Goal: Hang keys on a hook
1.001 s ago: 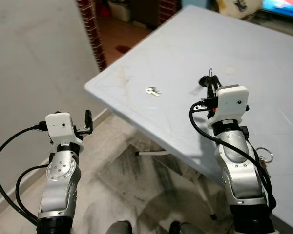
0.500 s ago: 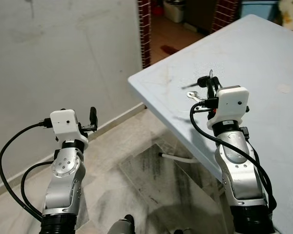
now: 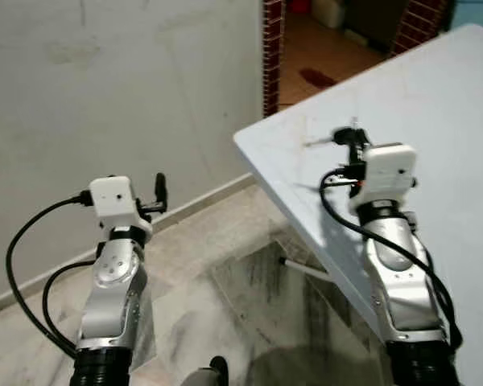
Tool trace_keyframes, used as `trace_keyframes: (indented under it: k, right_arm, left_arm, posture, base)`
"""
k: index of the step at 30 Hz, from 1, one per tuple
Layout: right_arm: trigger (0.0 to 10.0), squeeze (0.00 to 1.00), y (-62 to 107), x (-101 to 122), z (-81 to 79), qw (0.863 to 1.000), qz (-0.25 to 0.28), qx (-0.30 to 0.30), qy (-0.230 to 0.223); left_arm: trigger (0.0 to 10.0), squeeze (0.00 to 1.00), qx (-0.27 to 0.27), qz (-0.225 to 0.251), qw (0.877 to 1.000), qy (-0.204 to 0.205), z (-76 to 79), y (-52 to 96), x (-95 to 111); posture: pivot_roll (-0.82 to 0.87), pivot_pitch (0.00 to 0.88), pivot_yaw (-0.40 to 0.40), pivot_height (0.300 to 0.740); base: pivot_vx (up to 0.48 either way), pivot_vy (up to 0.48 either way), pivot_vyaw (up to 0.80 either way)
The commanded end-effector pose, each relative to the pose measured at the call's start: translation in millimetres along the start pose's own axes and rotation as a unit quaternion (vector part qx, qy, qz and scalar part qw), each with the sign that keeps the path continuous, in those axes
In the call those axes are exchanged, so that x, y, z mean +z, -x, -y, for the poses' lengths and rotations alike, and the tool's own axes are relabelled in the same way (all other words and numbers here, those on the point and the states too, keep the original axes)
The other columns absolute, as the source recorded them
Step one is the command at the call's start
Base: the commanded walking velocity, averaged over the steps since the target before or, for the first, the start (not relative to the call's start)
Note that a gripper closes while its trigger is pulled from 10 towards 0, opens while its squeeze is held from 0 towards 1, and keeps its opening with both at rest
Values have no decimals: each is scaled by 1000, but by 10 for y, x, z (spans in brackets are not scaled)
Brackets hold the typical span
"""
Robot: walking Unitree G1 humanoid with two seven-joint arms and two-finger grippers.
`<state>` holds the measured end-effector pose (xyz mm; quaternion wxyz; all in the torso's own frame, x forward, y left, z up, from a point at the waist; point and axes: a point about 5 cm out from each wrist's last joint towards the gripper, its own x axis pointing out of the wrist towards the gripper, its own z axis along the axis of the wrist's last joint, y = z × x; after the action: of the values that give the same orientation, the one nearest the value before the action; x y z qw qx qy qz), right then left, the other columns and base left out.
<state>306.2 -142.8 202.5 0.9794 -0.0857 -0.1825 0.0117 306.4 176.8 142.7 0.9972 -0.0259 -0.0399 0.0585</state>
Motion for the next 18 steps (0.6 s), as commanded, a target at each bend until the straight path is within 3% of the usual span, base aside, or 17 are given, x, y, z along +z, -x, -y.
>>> trace_keyframes:
  k: [1, 8, 18]
  right_arm:
    - [10000, 0, 2, 49, -46, 1000, 10, 11, -2]
    - [10000, 0, 2, 48, -43, 1000, 9, 10, -2]
    - [10000, 0, 13, -5, 2, 1000, -7, -13, -13]
  left_arm:
    - [10000, 0, 6, -5, 1000, -5, -46, 13, -16]
    - [10000, 0, 5, -6, 1000, -5, -39, 8, -21]
    - [10000, 0, 5, -12, 1000, -3, -35, 12, -50]
  posture:
    - [-62, 153, 64, 740]
    - [-62, 152, 64, 740]
    - [-63, 156, 64, 740]
  base:
    - [0, 0, 800]
    - [0, 0, 788]
    - [0, 0, 0]
